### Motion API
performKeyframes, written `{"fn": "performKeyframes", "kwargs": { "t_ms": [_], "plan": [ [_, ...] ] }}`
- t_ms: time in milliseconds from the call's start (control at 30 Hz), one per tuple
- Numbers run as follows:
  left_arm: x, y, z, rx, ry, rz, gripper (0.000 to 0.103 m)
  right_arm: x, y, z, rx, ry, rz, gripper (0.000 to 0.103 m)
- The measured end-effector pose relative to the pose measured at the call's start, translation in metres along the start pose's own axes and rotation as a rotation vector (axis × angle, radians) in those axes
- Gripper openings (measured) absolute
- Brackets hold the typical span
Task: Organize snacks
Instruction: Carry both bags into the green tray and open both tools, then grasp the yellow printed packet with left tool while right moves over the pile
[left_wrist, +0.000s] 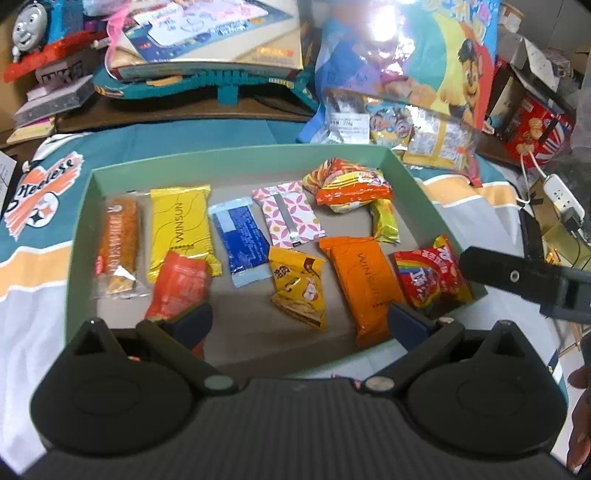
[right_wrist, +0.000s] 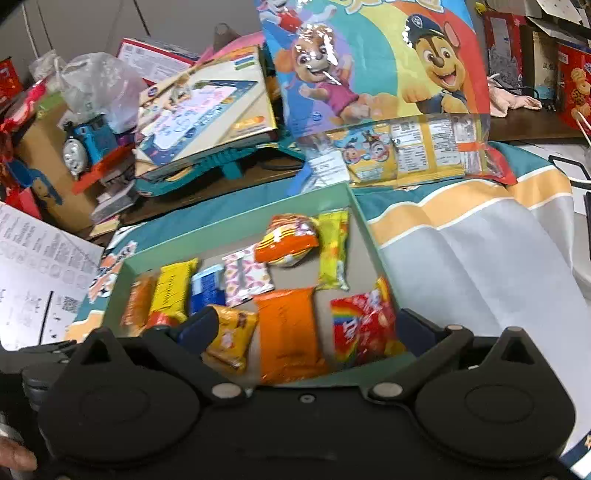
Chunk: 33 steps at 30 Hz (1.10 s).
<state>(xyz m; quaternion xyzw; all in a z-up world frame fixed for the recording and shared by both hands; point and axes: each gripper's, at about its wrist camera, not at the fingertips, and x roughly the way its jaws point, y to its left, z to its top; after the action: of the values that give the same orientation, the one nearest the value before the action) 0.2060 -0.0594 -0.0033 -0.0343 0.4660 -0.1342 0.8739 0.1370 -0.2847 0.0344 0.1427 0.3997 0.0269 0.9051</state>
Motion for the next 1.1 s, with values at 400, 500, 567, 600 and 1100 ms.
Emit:
{"fn": "performKeyframes", "kwargs": {
  "t_ms": [400,500,567,600,1100],
  "plan": [
    [-0.042,0.026,-0.052,-0.025,-0.011,0.013,0.103,-0.028,0.016,-0.048,0.027,0.041,0.073,0.103],
    [-0.046,0.042,-0.071,-0.050,0.004,0.036,0.103,-0.023,0.013,-0.063,0.090,0.096,0.127,0.103],
    [-0.048,0.054,-0.082,-0.069,0.013,0.054,0.103,-0.019,0.012,-0.074,0.115,0.130,0.147,0.103],
    [-0.049,0.060,-0.087,-0.080,0.019,0.062,0.103,-0.017,0.013,-0.078,0.117,0.145,0.148,0.103],
    [-0.052,0.118,-0.134,-0.085,0.041,0.185,0.102,0.002,0.043,-0.107,0.058,0.267,0.164,0.103]
  ]
}}
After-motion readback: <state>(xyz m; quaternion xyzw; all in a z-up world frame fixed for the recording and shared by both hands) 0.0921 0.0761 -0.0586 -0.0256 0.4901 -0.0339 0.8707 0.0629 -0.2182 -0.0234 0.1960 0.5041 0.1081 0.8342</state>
